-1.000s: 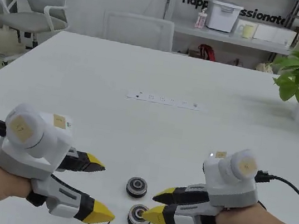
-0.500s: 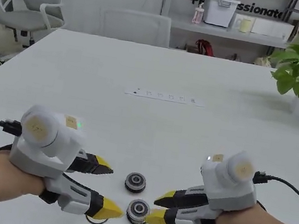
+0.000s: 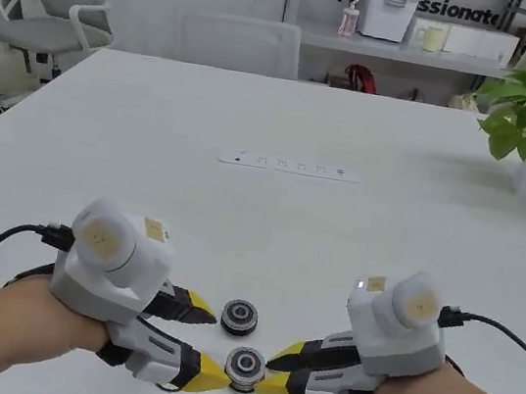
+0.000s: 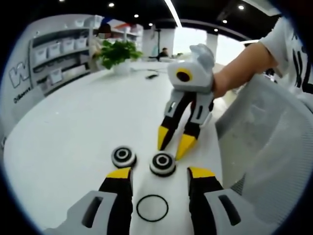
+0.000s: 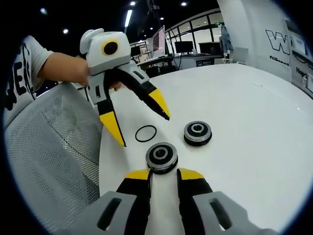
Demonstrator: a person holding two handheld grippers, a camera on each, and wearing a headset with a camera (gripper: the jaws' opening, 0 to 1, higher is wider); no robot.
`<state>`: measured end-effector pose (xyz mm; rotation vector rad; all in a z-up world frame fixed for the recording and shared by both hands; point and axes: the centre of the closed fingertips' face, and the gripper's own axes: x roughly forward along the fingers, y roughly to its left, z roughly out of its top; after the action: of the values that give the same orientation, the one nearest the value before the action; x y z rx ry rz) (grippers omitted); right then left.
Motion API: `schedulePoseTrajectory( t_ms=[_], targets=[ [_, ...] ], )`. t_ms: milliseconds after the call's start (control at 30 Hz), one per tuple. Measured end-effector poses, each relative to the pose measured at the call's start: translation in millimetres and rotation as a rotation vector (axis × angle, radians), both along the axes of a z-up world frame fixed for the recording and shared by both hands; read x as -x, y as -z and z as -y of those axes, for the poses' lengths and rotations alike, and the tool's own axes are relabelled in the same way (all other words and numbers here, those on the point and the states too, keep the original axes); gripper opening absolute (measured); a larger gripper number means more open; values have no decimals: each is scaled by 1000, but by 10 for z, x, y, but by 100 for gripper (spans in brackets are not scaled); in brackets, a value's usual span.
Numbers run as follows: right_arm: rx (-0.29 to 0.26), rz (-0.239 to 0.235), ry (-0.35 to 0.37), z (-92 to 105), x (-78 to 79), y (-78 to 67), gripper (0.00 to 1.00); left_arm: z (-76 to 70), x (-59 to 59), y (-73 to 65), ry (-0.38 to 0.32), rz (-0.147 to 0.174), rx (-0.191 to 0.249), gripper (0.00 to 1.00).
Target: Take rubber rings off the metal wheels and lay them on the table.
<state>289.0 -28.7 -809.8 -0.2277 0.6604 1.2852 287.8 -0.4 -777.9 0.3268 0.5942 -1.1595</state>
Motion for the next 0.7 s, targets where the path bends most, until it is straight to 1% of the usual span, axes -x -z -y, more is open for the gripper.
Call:
schedulePoseTrajectory(
  t_ms=[133, 267, 533, 633, 667, 700],
  targets=[
    [-8, 1, 2, -1, 5, -3, 15, 56, 17, 44, 11, -7, -1, 41],
    [-17, -4, 8, 8, 2, -4, 14, 113, 6, 83, 23, 0, -7, 33],
    [-22, -10, 14, 9, -10, 3, 13, 233, -24, 88, 19, -5, 19, 25],
    [-23, -11, 17, 8, -11, 2, 13, 242, -35, 146, 24, 8, -4, 19],
    [-22, -11, 17, 10, -13, 3, 13, 243, -30, 159, 26, 6, -9, 18],
    [-22, -10, 17, 8, -14, 5, 13, 241, -34, 156, 20, 1, -2, 18]
  ],
)
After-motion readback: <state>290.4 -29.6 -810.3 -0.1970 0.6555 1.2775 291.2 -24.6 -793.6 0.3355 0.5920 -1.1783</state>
